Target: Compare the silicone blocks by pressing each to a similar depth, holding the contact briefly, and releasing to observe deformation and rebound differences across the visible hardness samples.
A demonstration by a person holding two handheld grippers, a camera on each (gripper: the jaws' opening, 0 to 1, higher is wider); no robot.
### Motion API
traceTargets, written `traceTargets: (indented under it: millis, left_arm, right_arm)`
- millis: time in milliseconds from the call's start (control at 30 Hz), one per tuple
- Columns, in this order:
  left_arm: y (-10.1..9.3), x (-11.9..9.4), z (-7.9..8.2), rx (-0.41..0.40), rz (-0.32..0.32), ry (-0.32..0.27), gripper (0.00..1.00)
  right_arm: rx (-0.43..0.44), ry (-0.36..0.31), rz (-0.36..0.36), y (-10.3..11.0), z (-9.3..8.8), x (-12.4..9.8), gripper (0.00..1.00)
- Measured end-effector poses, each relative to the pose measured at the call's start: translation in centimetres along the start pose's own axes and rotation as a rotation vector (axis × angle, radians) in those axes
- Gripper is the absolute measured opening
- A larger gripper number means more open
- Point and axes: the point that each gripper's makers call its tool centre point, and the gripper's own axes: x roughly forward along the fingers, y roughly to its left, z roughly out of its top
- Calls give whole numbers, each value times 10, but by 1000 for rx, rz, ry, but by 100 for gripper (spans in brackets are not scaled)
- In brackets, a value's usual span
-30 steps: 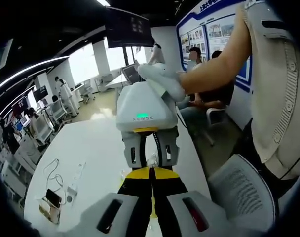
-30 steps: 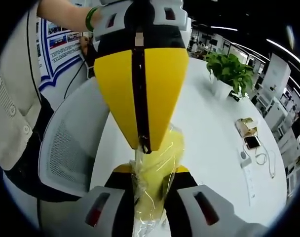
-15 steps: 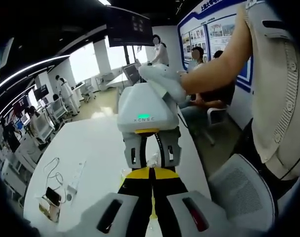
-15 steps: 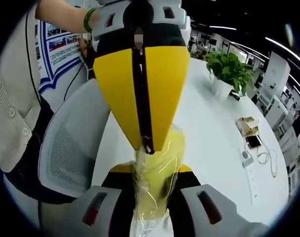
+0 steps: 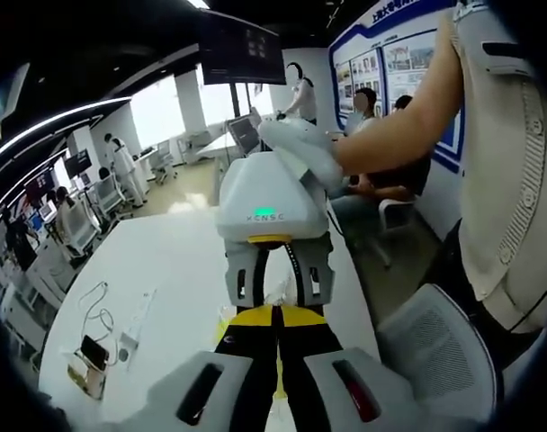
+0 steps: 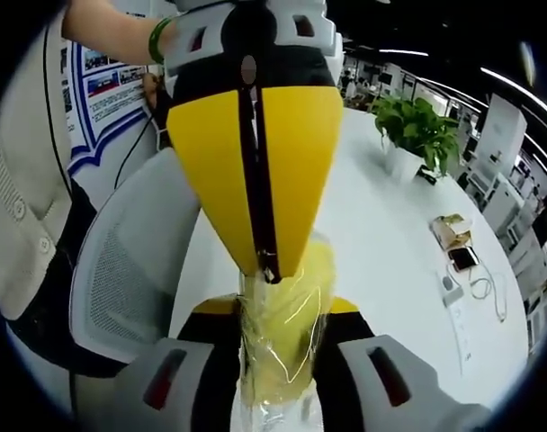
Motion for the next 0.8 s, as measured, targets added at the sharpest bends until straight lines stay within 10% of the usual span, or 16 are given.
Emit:
traceTargets:
  millis: [800]
  left_arm:
    - [2, -10, -14, -96, 45, -34, 0]
  right_arm:
    - [123, -117, -83, 7, 8, -11, 52]
